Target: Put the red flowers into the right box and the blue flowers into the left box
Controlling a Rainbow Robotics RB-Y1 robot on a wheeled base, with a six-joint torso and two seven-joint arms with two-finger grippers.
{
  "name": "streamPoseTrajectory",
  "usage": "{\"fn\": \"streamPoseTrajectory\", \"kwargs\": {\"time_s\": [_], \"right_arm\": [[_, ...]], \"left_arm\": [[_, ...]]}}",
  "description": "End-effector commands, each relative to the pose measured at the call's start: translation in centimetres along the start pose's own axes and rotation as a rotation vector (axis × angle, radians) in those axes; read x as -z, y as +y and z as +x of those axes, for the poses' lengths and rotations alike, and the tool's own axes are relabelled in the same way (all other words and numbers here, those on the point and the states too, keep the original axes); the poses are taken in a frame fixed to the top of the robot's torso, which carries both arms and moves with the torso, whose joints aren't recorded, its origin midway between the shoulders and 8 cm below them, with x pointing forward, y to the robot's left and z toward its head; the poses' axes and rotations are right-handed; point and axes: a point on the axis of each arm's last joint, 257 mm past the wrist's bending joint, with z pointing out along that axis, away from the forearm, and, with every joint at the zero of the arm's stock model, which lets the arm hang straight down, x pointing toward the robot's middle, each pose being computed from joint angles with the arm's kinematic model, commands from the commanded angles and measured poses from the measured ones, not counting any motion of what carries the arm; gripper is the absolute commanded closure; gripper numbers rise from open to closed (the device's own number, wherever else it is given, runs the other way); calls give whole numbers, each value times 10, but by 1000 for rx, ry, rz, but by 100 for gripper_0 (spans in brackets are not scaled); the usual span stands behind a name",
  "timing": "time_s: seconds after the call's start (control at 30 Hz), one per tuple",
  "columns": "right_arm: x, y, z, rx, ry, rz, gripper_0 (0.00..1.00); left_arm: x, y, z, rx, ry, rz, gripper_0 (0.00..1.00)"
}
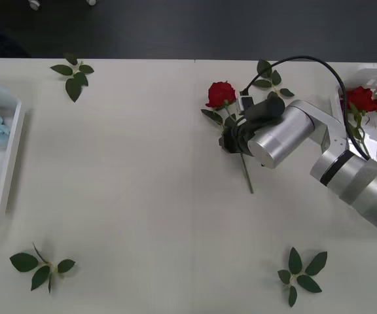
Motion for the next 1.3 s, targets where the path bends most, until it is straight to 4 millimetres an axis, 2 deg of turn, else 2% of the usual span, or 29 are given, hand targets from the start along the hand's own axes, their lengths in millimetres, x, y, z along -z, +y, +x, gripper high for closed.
{"fn": "streamPoseTrajectory", "kwargs": {"time_s": [0.03, 0.07, 0.1, 0.17, 0.33, 0.43, 0.7, 0.83, 0.93, 1.03, 1.3], "right_arm": [[-7, 4, 10, -16, 15, 7, 55], [-7, 2, 11, -13, 16, 10, 72], [-7, 2, 11, -7, 17, 11, 80], [-8, 1, 13, 0, 18, 15, 87], [-8, -1, 13, 26, 14, 25, 91], [-7, -4, 11, 36, 11, 32, 100], [-3, -6, 6, 33, 5, 20, 100], [19, -7, -7, 17, 12, 2, 100], [45, -8, -16, 5, 41, -10, 100], [74, -9, -23, -9, 74, -25, 100], [130, -19, -46, -41, 94, -69, 100]], "left_arm": [[13, -38, 6, -88, 21, 114, 0], [14, -48, 9, -115, 29, 151, 0], [15, -55, 12, -141, 40, 178, 0], [18, -73, 18, -200, 62, 246, 0], [26, -103, 30, -351, 95, 367, 0], [31, -123, 38, -480, 113, 449, 0], [39, -156, 50, -740, 140, 621, 0], [39, -167, 53, -814, 143, 778, 0], [34, -168, 51, -863, 134, 866, 0], [26, -169, 49, -926, 116, 923, 0], [14, -188, 48, -1032, 64, 1044, 0]]}}
